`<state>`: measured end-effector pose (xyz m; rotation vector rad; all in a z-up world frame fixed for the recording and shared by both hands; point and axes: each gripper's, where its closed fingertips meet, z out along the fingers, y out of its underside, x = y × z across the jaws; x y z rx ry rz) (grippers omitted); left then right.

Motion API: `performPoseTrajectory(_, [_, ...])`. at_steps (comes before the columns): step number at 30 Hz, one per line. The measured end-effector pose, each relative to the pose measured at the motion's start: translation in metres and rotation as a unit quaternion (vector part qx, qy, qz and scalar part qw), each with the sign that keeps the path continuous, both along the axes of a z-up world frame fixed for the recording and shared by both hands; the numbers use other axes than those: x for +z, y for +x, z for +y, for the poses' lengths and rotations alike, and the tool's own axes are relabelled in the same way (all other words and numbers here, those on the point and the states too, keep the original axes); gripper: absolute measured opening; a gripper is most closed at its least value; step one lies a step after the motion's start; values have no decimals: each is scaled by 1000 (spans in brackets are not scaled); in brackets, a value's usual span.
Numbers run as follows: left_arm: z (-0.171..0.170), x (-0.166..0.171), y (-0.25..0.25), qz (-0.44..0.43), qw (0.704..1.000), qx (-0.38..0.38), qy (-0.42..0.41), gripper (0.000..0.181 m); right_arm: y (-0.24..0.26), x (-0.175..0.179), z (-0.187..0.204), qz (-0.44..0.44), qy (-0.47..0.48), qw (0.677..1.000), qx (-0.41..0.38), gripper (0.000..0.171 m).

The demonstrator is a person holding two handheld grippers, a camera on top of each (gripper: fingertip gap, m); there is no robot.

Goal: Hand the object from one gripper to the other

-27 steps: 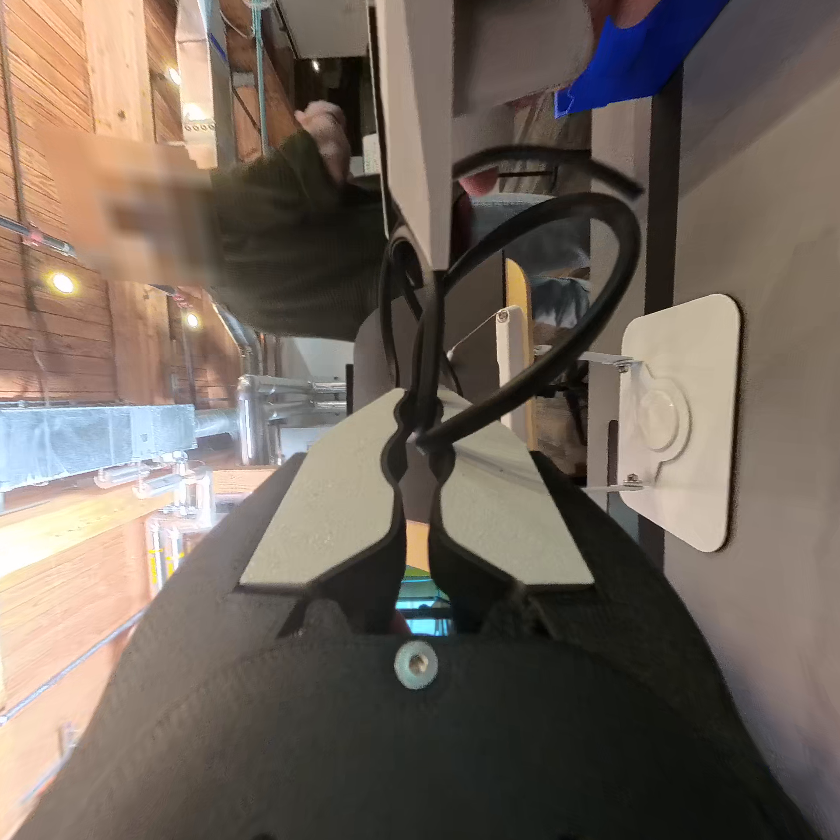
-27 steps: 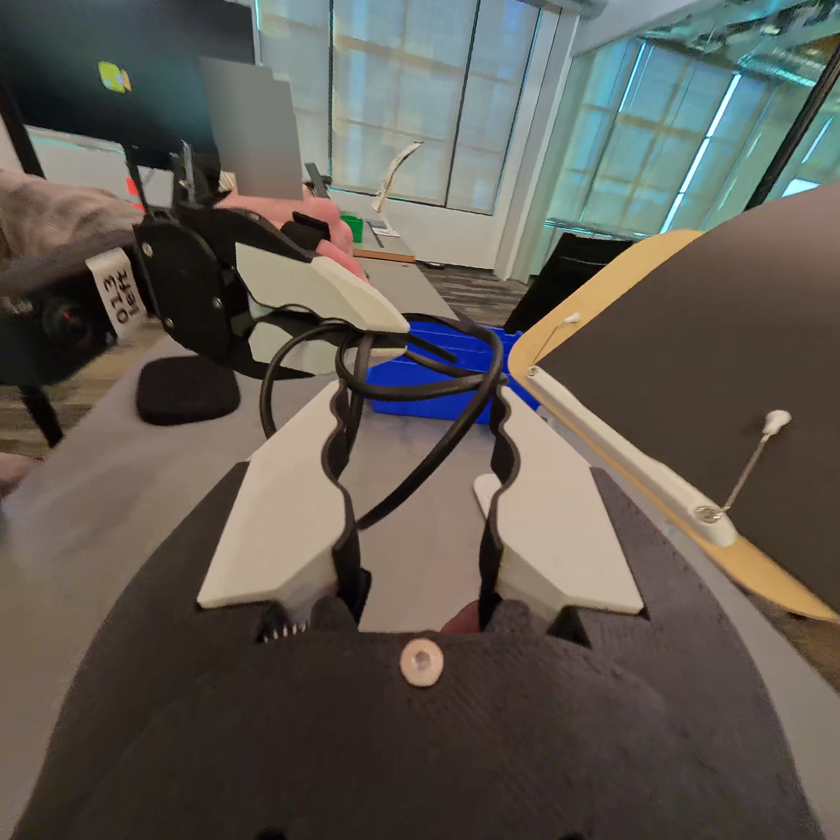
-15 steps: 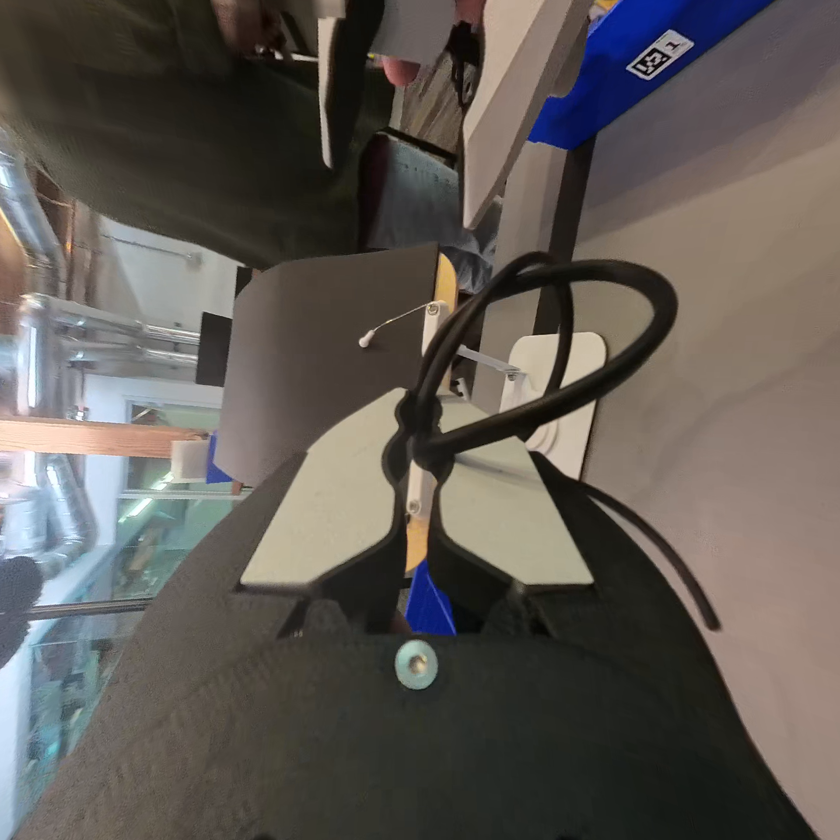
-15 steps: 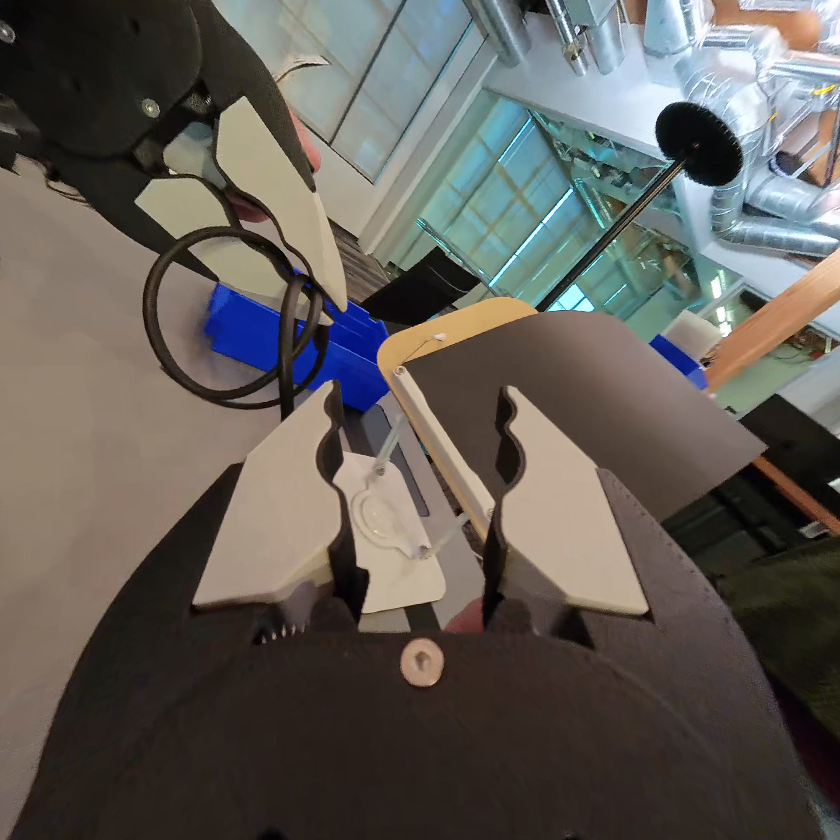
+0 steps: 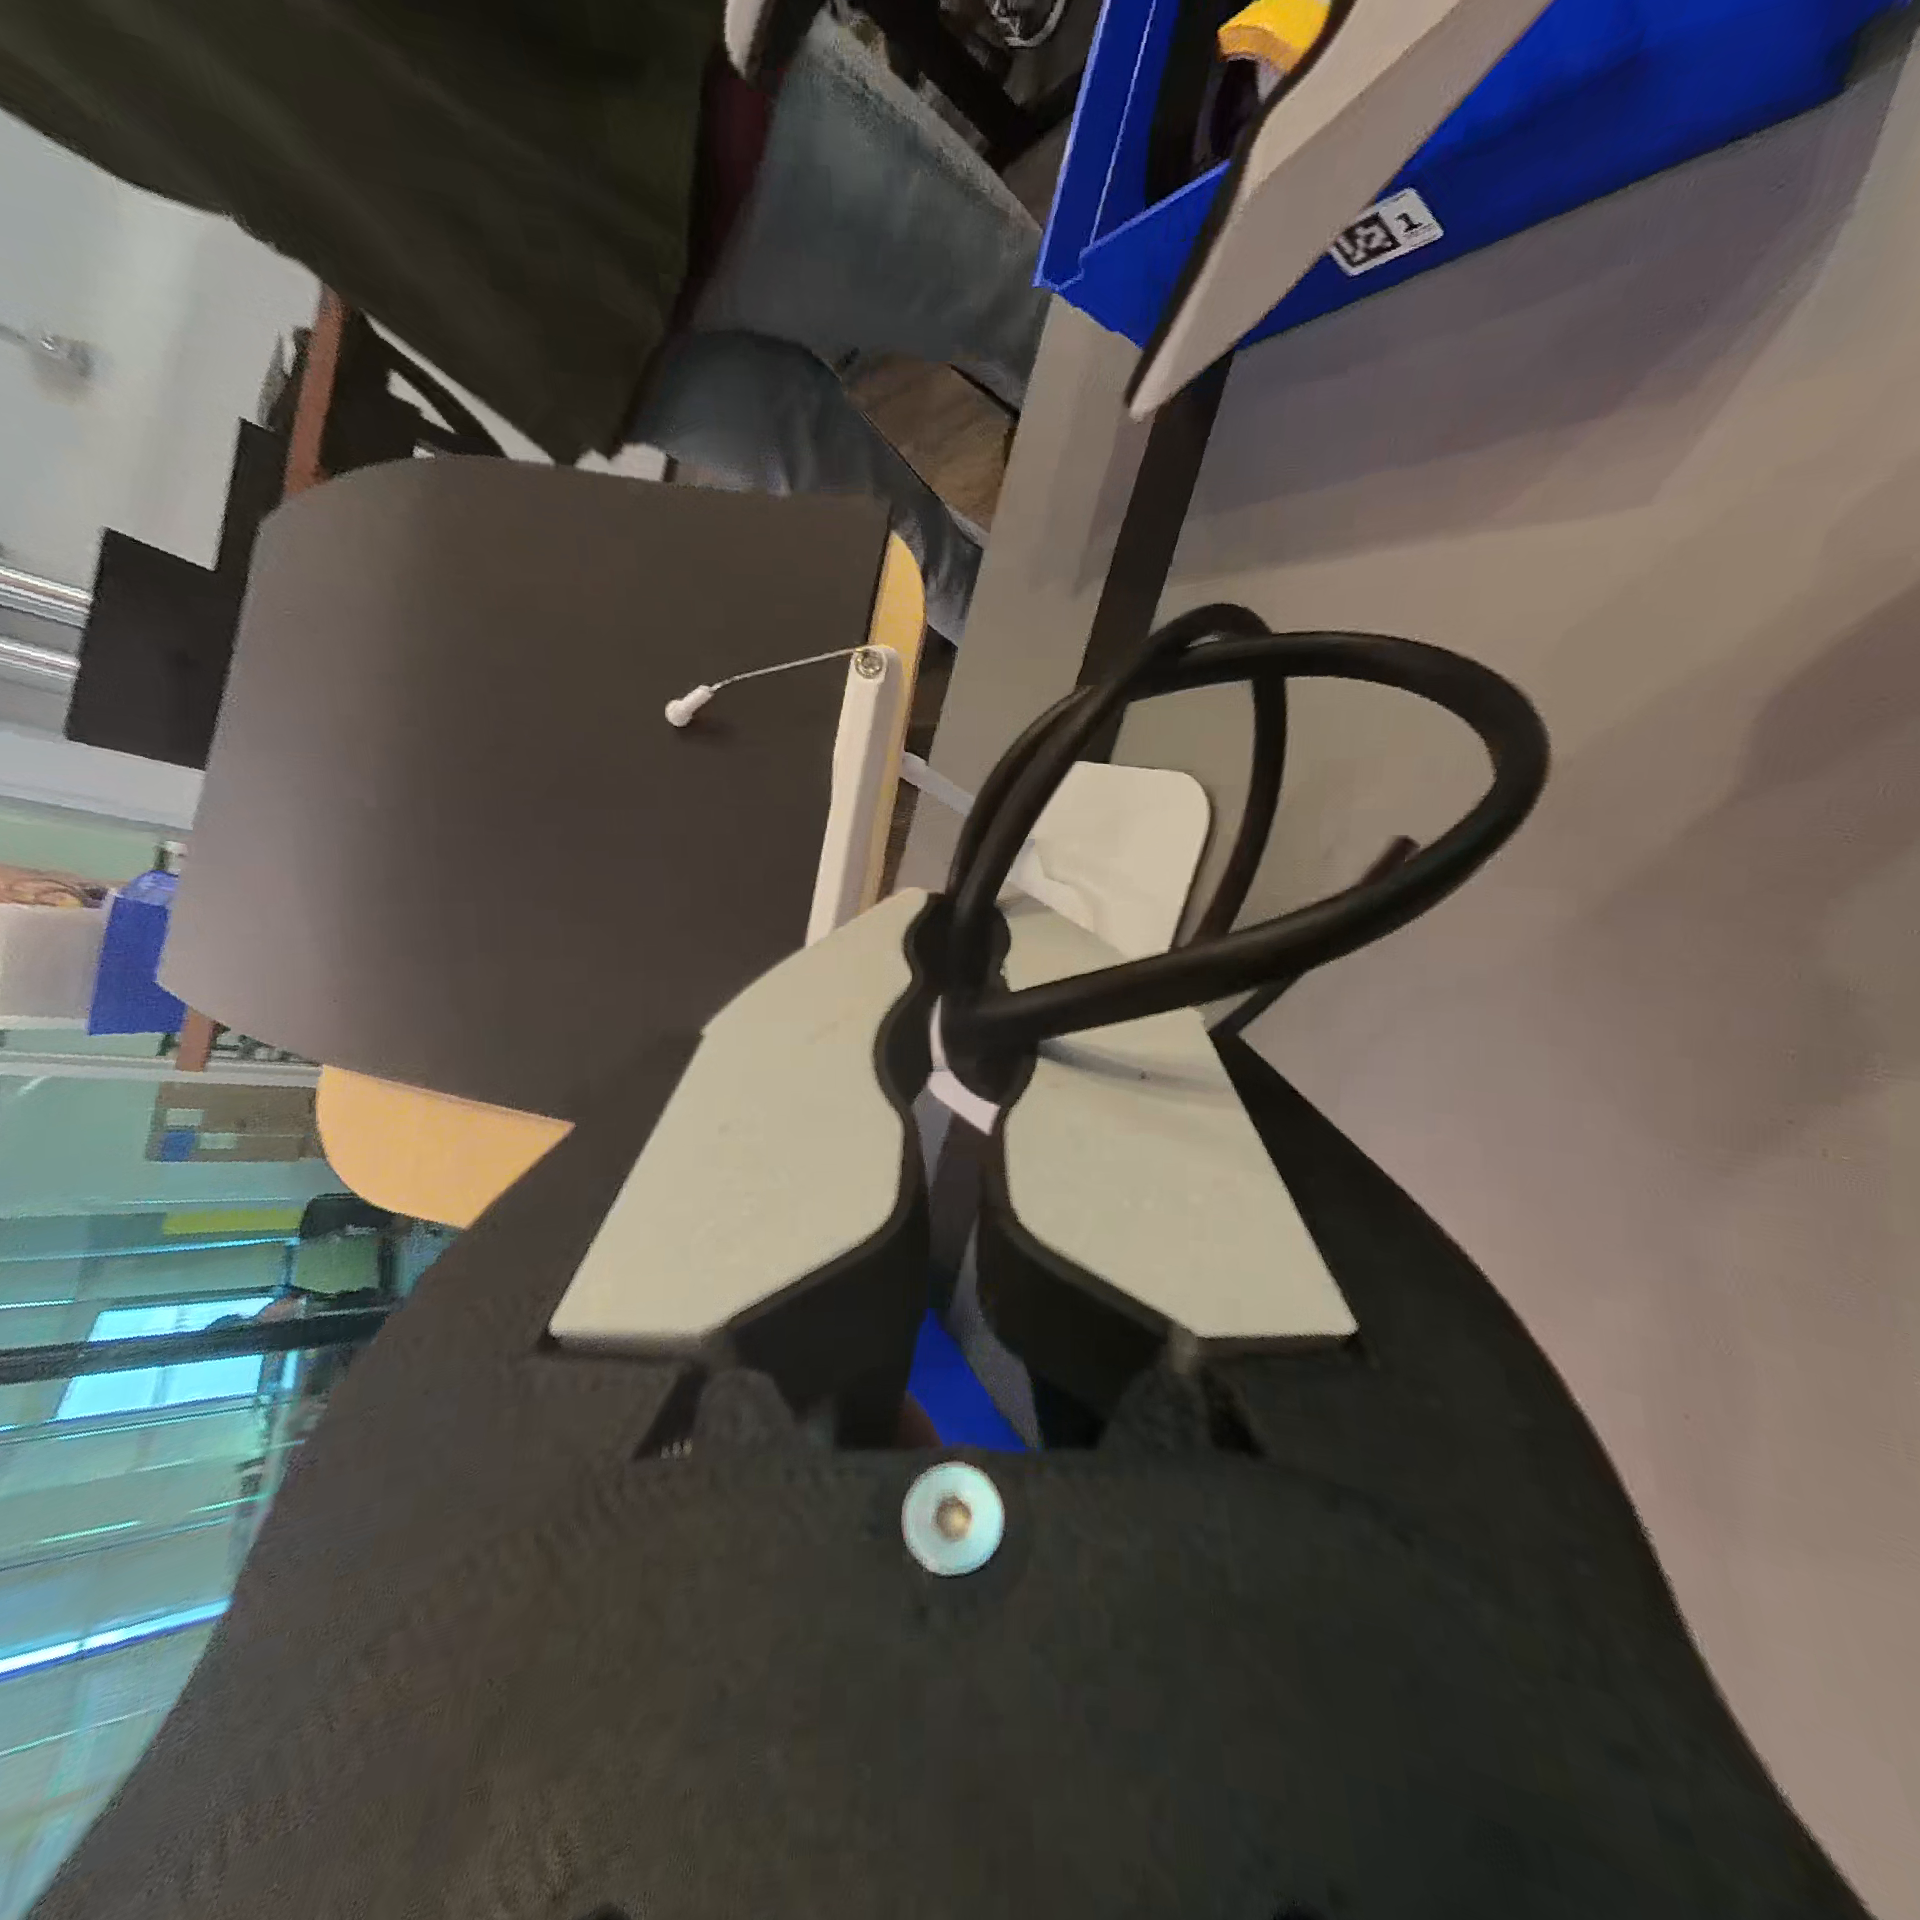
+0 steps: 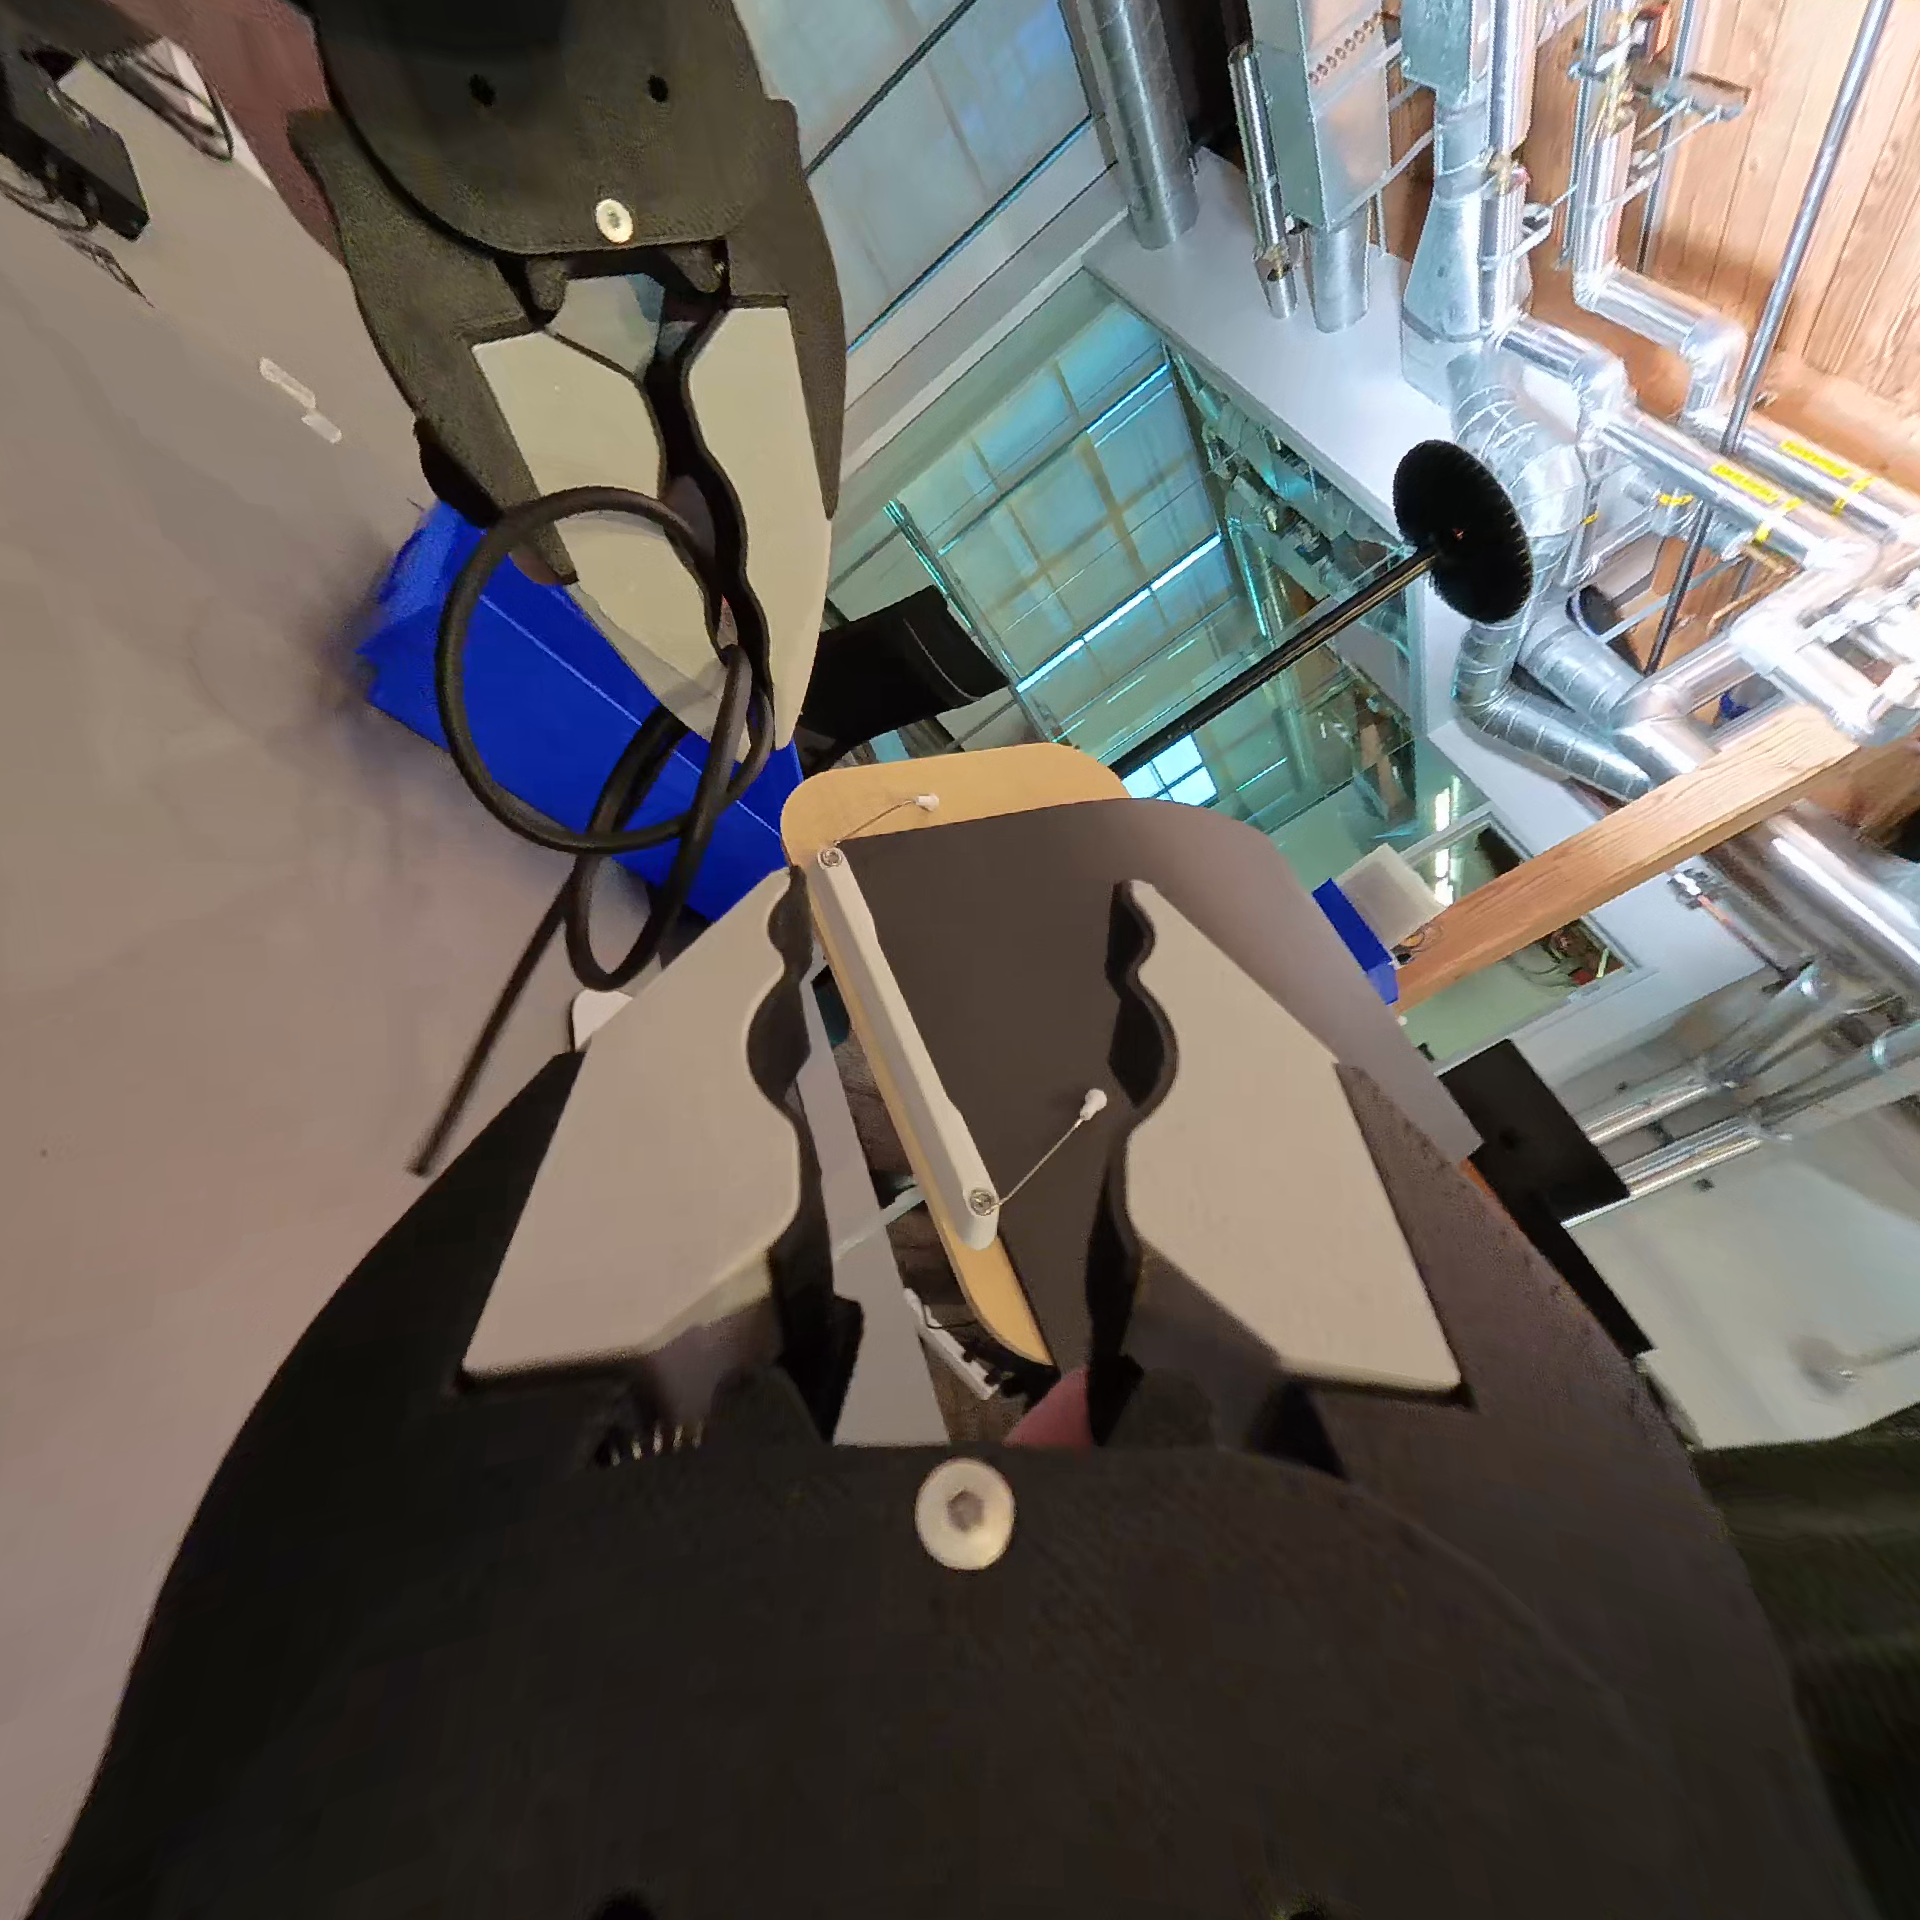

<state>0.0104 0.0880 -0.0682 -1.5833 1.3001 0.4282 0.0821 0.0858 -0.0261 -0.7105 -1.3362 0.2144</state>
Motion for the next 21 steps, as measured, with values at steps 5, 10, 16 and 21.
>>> performPoseTrajectory(5, [-2, -5, 0, -20, 999, 5, -40, 4, -1, 1, -7, -15, 50, 999, -12, 53])
performPoseTrajectory(10, [-4, -10, -1, -52, 993, 5, -104, 4, -3, -3, -16, -33, 108, 993, -10, 52])
performPoseTrajectory(16, [-2, -8, -8, -51, 991, 15, -123, 3, -13, -16, -27, -57, 108, 992, 11, 43])
performPoseTrajectory(21, [-7, -17, -5, -63, 987, 16, -150, 3, -25, -35, -39, -92, 105, 989, 37, 46])
